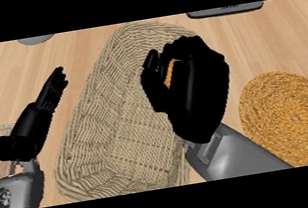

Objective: Pick the croissant from the placemat and place it in the basket

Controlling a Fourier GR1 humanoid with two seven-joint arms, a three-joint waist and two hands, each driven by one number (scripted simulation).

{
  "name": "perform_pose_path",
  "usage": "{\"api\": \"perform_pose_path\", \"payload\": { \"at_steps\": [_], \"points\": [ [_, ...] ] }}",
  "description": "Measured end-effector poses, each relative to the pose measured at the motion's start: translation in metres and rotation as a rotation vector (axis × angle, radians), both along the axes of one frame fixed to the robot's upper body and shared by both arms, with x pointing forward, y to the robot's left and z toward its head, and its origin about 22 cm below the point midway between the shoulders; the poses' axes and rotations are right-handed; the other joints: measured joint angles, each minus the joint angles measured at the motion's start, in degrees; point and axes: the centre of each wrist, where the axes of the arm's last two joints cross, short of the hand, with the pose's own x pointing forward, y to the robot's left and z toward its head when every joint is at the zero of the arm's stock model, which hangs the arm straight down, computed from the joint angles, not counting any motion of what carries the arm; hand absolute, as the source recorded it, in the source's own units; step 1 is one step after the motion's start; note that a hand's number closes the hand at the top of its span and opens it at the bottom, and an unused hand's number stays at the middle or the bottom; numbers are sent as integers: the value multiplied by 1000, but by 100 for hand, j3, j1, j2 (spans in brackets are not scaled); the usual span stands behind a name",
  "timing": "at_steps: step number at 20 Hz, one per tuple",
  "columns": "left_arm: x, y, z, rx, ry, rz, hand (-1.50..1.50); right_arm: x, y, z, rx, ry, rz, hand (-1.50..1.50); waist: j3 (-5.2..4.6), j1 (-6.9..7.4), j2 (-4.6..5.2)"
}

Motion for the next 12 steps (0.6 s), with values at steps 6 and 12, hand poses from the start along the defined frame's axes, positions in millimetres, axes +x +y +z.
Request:
{"api": "perform_pose_path", "payload": {
  "at_steps": [6,12],
  "points": [
    [-1,-5,0,4,-1,2,0,8,-15,-6,65,-61,-48,-150,4,-8,6],
    [-2,-1,-1,1,-5,4,0,8,-14,-8,86,-87,-28,-150,2,-23,3]
  ]
}}
